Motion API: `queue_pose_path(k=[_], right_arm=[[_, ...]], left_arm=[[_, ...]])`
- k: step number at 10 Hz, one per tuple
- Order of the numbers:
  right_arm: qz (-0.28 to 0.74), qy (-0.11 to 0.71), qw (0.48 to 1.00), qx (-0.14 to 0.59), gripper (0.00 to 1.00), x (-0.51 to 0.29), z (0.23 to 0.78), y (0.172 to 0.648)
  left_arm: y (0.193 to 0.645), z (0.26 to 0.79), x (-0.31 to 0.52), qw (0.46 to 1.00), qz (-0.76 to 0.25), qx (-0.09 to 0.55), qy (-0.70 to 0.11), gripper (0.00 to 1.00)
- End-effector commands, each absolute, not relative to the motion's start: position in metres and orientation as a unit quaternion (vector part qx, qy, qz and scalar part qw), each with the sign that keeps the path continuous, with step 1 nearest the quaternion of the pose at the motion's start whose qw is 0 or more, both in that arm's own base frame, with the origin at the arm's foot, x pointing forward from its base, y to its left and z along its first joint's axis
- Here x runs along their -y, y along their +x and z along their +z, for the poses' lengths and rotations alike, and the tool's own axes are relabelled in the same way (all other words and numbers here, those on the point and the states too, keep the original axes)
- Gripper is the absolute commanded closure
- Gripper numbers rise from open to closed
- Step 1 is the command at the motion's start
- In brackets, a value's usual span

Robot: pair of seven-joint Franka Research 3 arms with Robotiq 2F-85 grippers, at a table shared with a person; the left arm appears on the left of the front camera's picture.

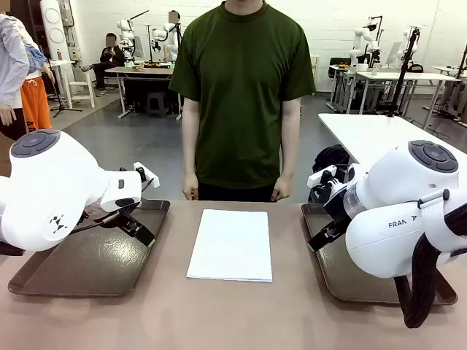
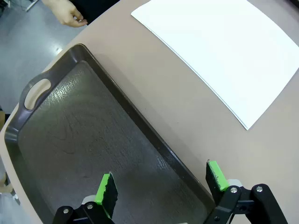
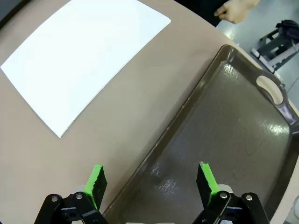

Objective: Sort the A4 documents.
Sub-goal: Receive the A4 Paper.

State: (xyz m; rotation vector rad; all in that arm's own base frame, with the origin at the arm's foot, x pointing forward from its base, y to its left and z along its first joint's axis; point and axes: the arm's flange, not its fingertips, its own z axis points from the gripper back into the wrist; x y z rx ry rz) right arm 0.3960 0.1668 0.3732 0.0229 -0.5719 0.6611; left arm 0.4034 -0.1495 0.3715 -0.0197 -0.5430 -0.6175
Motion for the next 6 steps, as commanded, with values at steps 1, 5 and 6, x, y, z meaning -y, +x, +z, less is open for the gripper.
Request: queue_pose_path(k=[1,5,6], right_arm=[[0.32,0.011,0.906,0.277,0.0,-0.167,0.373,0.396],[0.32,0.011,0.906,0.277,0.0,-0.167,0.373,0.396],[0.323,0.019,0.895,0.308,0.0,-0.152,0.391,0.378]], left_arm=[[0.403,0.372,0.149,0.917,-0.3,0.264,-0.01,0.0],[0.403,0.372,0.149,0.917,-0.3,0.264,-0.01,0.0],[0.403,0.371,0.15,0.917,-0.3,0.264,-0.01,0.0]])
